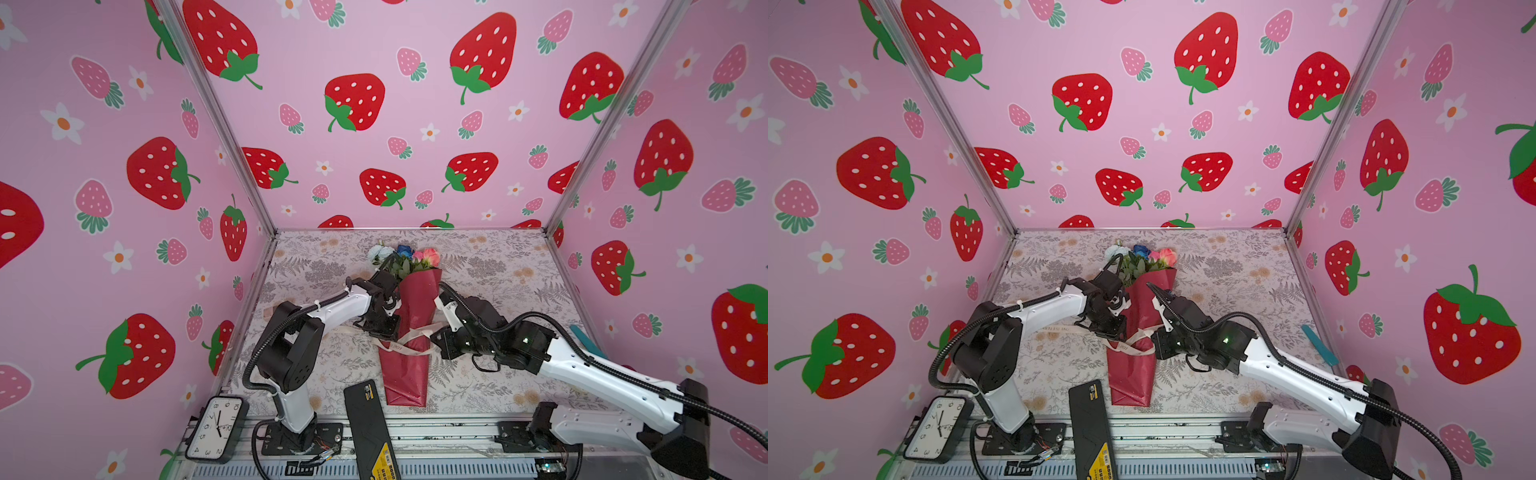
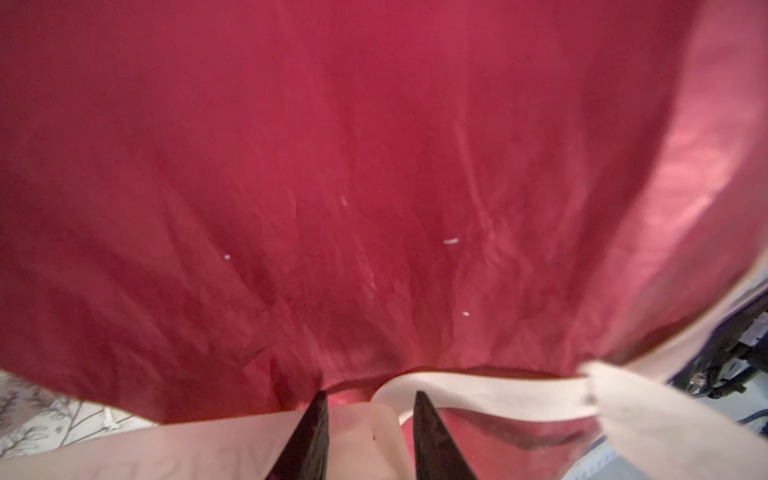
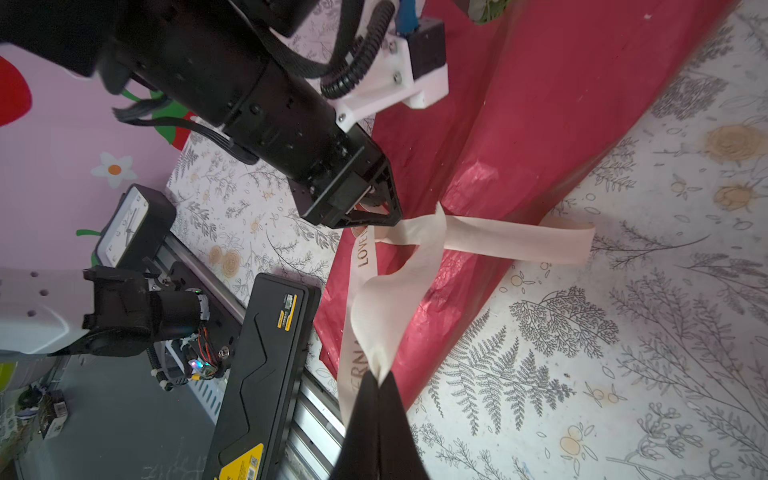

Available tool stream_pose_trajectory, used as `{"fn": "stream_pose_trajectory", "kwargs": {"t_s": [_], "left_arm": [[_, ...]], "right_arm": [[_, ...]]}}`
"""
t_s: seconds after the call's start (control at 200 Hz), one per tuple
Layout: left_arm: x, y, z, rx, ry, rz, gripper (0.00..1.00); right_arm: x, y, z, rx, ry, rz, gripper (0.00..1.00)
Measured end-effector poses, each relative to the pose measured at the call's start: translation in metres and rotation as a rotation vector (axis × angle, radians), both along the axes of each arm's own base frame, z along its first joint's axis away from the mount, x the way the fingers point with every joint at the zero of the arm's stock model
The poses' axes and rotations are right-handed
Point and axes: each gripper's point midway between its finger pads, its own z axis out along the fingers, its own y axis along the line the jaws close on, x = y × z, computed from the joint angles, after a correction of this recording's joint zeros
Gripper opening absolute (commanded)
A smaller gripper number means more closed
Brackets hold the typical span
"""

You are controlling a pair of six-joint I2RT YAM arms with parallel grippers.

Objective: Tie the bouquet of fake flowers

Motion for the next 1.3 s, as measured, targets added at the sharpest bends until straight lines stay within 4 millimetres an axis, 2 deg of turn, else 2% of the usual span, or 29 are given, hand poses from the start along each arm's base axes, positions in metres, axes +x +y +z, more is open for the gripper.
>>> {"fn": "stream_pose_trajectory", "kwargs": {"t_s": [0.125,0.265,0.375,0.665,0.8,1.0,1.22,1.296], "left_arm": [[-0.001,-0.002,0.003,-0.014,0.001,-0.003,0.52],[0.000,-0.008,0.019,-0.064,-0.033,-0.015,0.53],[0.002,-0.019,0.029,-0.120,-0.060,-0.033,0.54],[0.002,-0.050,0.037,-0.210,-0.145,-0.109,0.54],[-0.002,-0.055,0.036,-0.196,-0.165,-0.145,0.54],[-0.002,-0.053,0.032,-0.148,-0.190,-0.170,0.54],[-0.002,-0.054,0.018,-0.089,-0.188,-0.185,0.54],[-0.004,-0.055,0.015,-0.079,-0.186,-0.192,0.51]], "right_arm": [[0.003,-0.003,0.004,0.004,-0.021,-0.016,0.00],[0.005,-0.007,-0.002,-0.016,-0.029,-0.035,0.00],[0.010,-0.010,-0.004,-0.031,-0.043,-0.061,0.00],[0.025,-0.019,-0.005,-0.040,-0.082,-0.164,0.00],[0.026,-0.017,-0.005,-0.029,-0.084,-0.171,0.00],[0.027,-0.015,-0.005,-0.014,-0.090,-0.172,0.00],[0.027,-0.015,-0.009,-0.013,-0.089,-0.171,0.00],[0.027,-0.014,-0.009,-0.009,-0.090,-0.171,0.00]]}}
